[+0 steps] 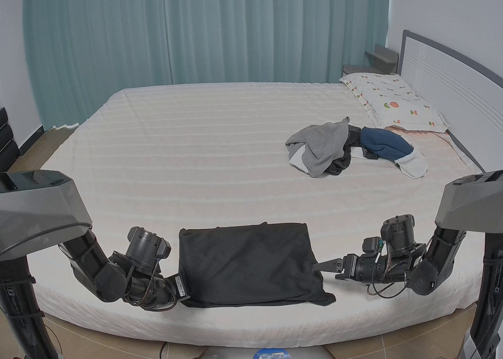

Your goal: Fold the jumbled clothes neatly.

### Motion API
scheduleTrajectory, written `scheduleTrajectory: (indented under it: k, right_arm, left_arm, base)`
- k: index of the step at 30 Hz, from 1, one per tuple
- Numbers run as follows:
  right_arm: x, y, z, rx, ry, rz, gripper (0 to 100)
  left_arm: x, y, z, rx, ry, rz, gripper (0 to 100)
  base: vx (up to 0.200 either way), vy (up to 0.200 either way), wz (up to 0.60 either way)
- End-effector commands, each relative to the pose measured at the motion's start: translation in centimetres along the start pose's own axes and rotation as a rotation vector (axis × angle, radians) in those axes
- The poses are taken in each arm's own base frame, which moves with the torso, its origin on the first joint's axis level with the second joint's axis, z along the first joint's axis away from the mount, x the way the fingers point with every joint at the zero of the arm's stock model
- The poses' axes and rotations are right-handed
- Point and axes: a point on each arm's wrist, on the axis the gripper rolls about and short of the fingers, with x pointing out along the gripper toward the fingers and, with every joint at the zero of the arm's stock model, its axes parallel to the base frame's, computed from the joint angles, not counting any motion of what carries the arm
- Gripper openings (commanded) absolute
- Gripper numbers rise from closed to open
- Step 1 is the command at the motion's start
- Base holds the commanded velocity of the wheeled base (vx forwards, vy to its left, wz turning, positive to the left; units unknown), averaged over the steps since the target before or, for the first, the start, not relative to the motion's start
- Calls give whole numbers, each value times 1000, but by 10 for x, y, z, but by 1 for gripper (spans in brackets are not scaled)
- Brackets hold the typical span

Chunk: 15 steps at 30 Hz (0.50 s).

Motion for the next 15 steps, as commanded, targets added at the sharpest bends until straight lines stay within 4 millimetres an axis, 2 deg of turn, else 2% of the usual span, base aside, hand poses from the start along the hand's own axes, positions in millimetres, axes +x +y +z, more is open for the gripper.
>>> scheduleTrajectory:
  k: [1, 11, 12, 15]
  right_arm:
    - [1, -1, 0, 0, 2, -1, 100]
    - [3, 0, 1, -3, -2, 3, 100]
    - [3, 0, 3, -4, -6, 4, 100]
    - [5, 2, 7, -11, -21, 11, 100]
  left_arm:
    - [-6, -4, 4, 7, -20, -18, 0]
    - [-6, -4, 4, 7, -17, -17, 0]
    - [-5, -3, 4, 5, -15, -14, 100]
    - [-5, -2, 5, -1, -20, -17, 100]
  base:
    - [0, 0, 0]
    - [0, 0, 0]
    - [0, 0, 0]
    - [0, 0, 0]
